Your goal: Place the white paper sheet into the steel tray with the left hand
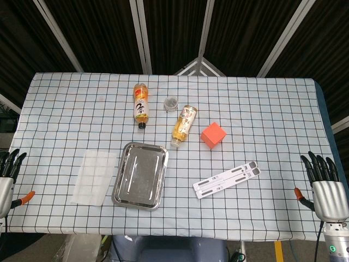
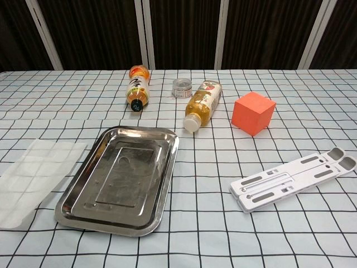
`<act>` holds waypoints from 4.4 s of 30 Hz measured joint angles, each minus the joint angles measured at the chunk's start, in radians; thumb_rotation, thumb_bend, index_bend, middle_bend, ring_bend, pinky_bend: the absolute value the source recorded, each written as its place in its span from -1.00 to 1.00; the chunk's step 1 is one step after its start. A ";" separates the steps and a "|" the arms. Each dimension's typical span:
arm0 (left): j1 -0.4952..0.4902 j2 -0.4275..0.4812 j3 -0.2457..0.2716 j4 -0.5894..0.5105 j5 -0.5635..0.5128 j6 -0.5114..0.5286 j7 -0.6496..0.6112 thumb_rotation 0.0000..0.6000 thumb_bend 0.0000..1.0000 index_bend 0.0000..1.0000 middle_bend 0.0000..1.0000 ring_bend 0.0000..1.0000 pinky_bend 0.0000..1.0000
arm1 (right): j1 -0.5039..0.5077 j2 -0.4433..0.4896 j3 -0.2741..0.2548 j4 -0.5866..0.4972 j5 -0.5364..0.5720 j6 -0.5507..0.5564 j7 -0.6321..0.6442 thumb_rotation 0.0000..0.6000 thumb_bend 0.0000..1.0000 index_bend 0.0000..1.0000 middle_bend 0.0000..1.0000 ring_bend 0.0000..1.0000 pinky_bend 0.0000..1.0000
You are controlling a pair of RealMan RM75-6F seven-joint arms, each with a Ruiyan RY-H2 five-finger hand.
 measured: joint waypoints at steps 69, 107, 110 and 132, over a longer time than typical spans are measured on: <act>-0.204 -0.235 0.115 0.239 0.068 -0.372 0.189 1.00 -0.68 -0.12 -1.00 -1.00 -1.00 | -0.004 -0.003 0.000 0.001 -0.008 0.013 0.026 1.00 -0.34 -1.00 -1.00 -1.00 -1.00; -0.230 -0.229 0.075 0.211 0.043 -0.322 0.145 1.00 0.06 0.17 -1.00 -1.00 -1.00 | -0.007 0.002 0.001 -0.005 -0.005 0.013 0.037 1.00 -0.34 -1.00 -1.00 -1.00 -1.00; -0.244 -0.203 0.032 0.170 0.038 -0.297 0.139 1.00 0.06 0.16 -1.00 -1.00 -1.00 | -0.006 0.002 0.000 -0.004 -0.007 0.011 0.034 1.00 -0.34 -1.00 -1.00 -1.00 -1.00; -0.494 -0.191 -0.256 -0.222 -0.023 -0.263 0.346 1.00 0.06 0.16 -0.96 -1.00 -1.00 | -0.005 0.002 0.001 -0.001 -0.006 0.011 0.038 1.00 -0.34 -1.00 -1.00 -1.00 -1.00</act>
